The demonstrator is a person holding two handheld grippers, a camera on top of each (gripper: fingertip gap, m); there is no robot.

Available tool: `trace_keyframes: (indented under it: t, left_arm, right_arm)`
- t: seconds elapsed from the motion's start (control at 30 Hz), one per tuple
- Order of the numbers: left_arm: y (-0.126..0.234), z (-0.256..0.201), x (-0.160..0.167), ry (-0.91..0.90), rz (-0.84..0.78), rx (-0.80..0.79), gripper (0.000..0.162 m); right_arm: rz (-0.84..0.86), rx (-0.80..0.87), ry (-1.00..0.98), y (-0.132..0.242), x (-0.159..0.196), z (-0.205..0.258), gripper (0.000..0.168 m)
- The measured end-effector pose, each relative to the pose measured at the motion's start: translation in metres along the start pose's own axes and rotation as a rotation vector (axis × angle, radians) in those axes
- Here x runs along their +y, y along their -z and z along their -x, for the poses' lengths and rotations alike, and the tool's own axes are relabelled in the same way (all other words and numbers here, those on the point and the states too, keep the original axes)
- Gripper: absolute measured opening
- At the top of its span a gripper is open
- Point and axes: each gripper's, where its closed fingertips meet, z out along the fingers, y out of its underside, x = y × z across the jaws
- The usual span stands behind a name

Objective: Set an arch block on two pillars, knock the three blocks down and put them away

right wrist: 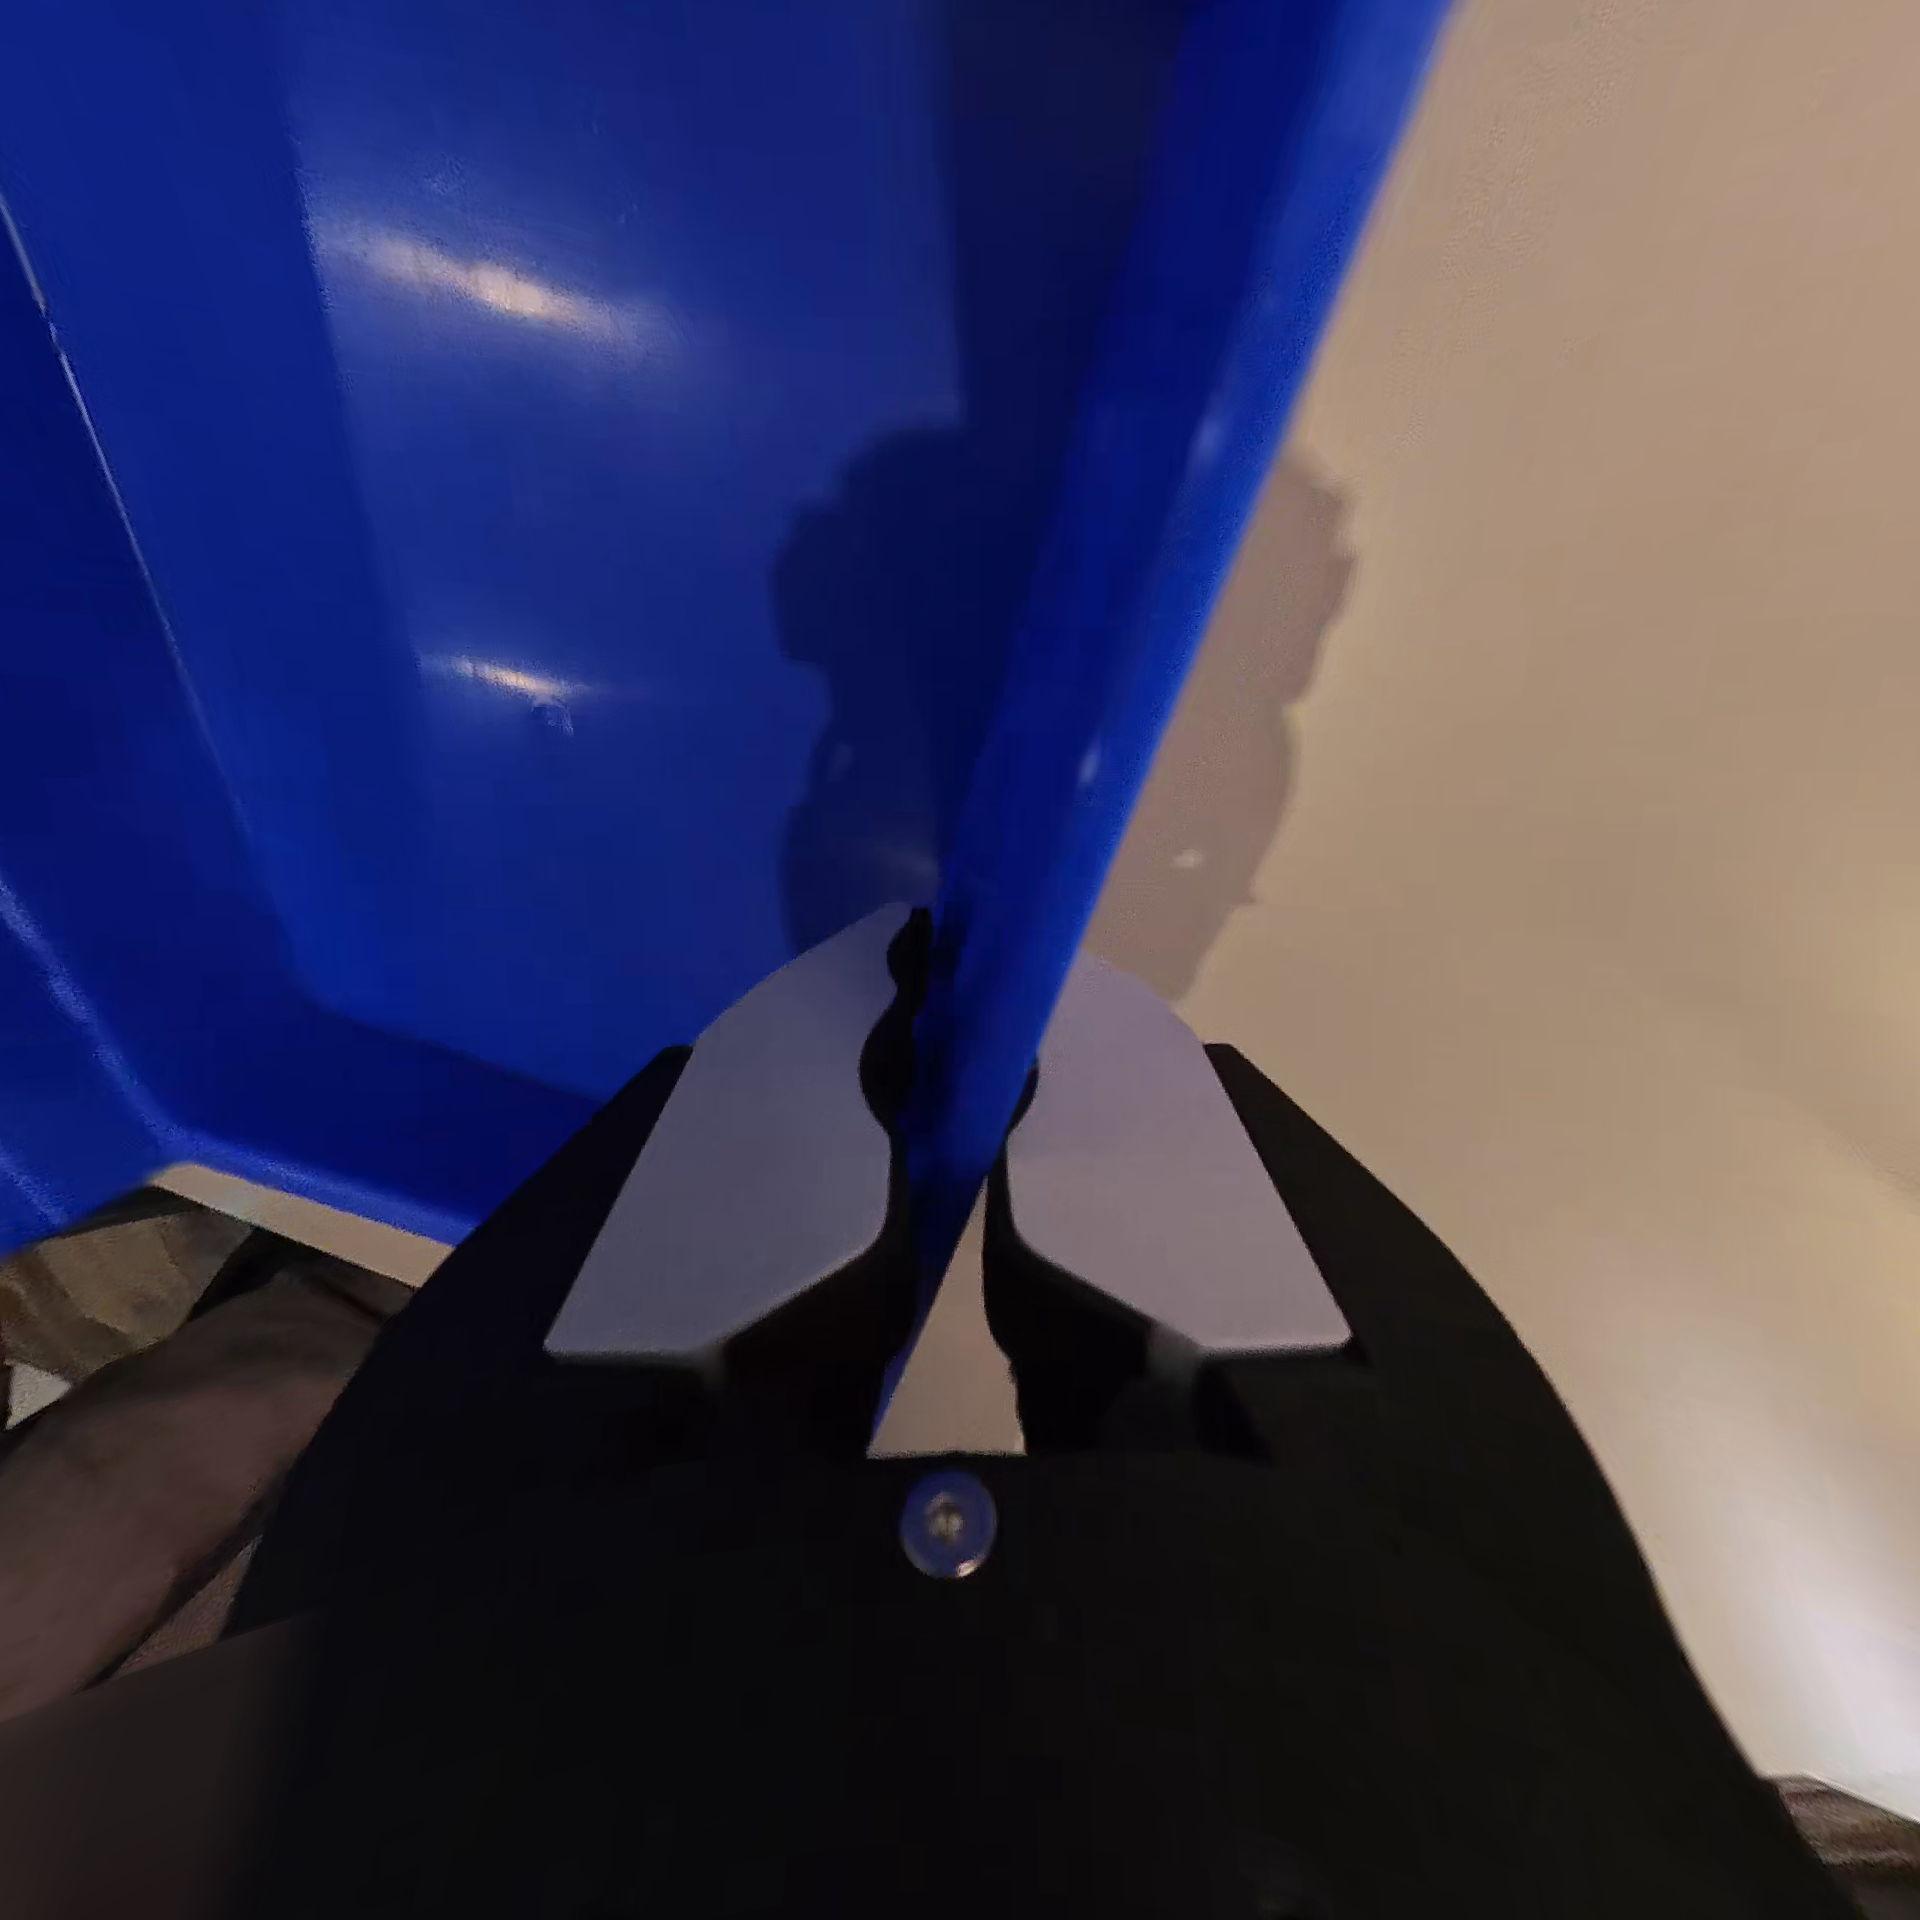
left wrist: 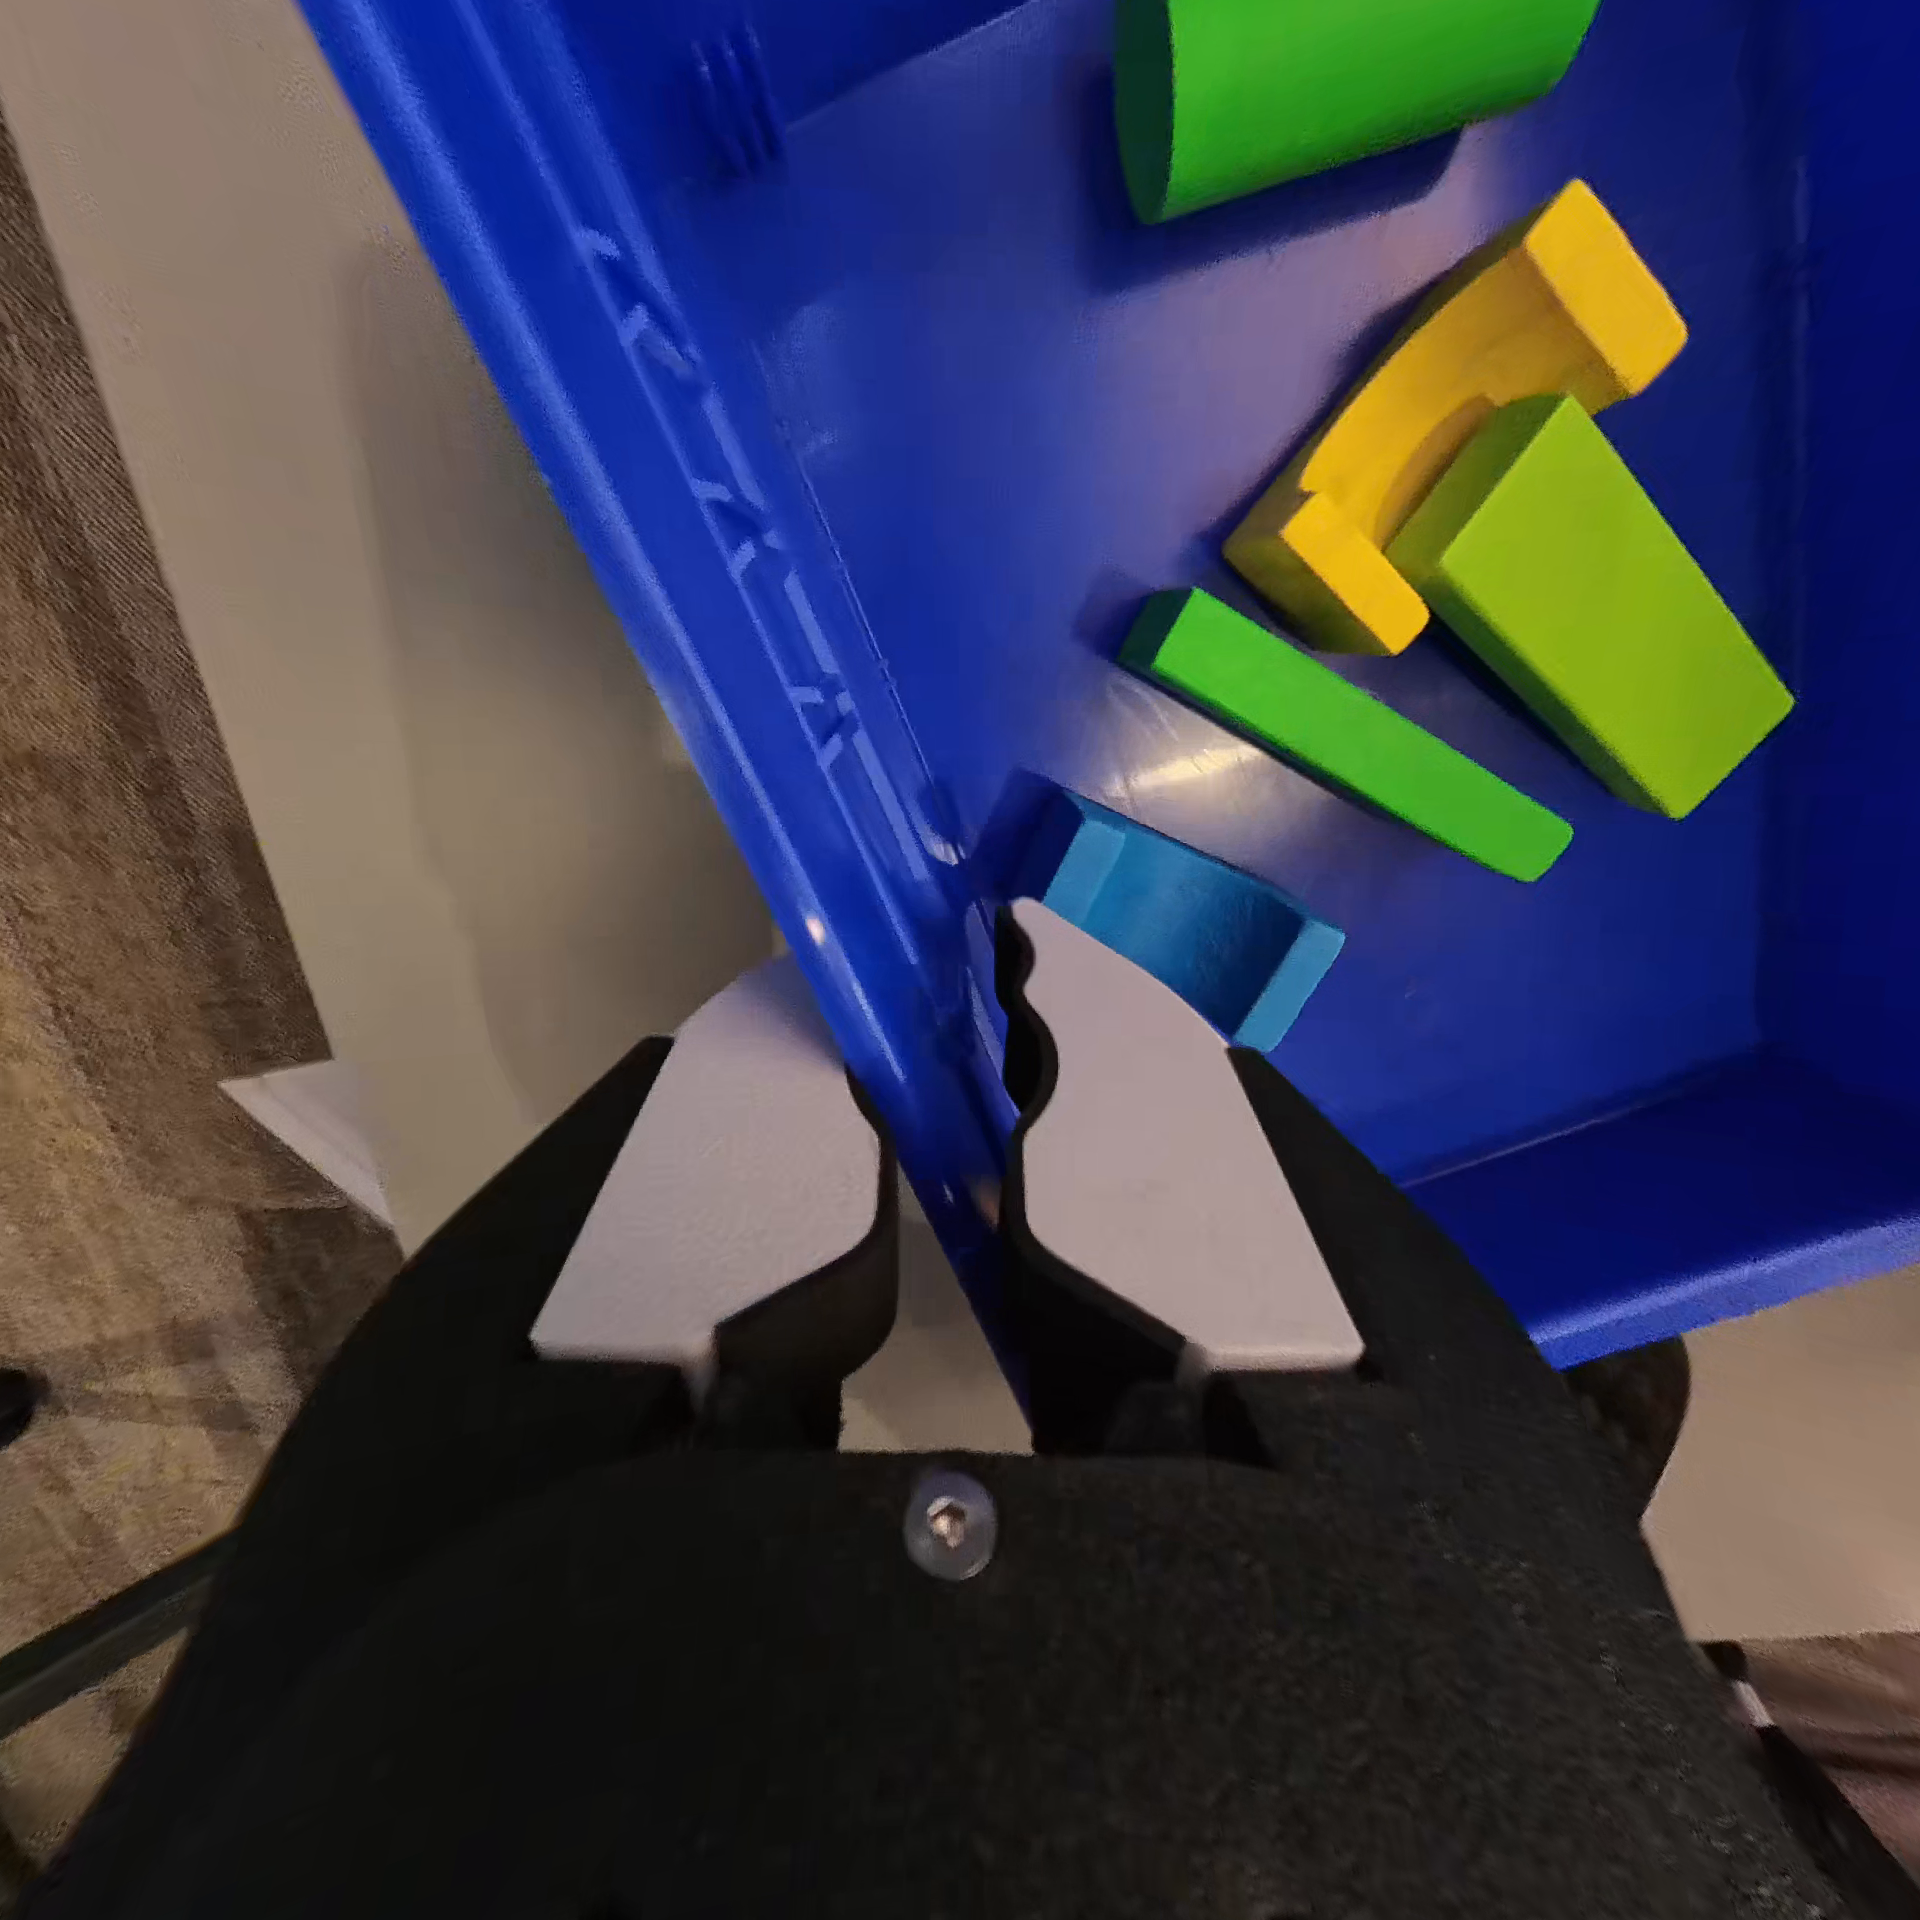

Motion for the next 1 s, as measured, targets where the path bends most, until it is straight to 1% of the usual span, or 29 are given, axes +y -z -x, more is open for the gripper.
trace_keyframes:
  t: [0.1, 0.2, 0.3, 0.4, 0.53, 0.67, 0.87, 1.0]
  left_arm:
    - [-0.005, -0.019, -0.018, -0.062, -0.02, 0.003, 0.009]
    - [-0.009, -0.044, -0.034, -0.169, -0.05, 0.014, 0.008]
    - [-0.011, -0.058, -0.04, -0.135, -0.031, 0.009, 0.007]
    - [-0.012, -0.065, -0.045, -0.14, -0.035, 0.012, 0.006]
    - [-0.012, -0.065, -0.045, -0.119, -0.034, 0.028, 0.006]
    - [-0.012, -0.066, -0.045, -0.107, -0.032, 0.021, 0.006]
    - [-0.012, -0.065, -0.045, -0.086, -0.038, 0.038, 0.005]
    - [-0.012, -0.065, -0.045, -0.076, -0.044, 0.026, 0.005]
  right_arm:
    - [-0.002, 0.013, -0.06, 0.008, 0.013, -0.044, 0.007]
    - [-0.002, 0.015, -0.139, 0.017, 0.034, -0.098, 0.006]
    - [-0.021, 0.022, -0.212, 0.028, 0.06, -0.158, 0.006]
    - [-0.032, 0.027, -0.269, 0.037, 0.088, -0.214, 0.007]
    - [-0.049, 0.03, -0.374, 0.047, 0.119, -0.274, 0.007]
    - [-0.071, 0.002, -0.439, 0.053, 0.133, -0.307, 0.007]
    - [-0.08, 0.023, -0.391, 0.055, 0.133, -0.319, 0.007]
    - [-0.088, 0.023, -0.4, 0.056, 0.132, -0.323, 0.007]
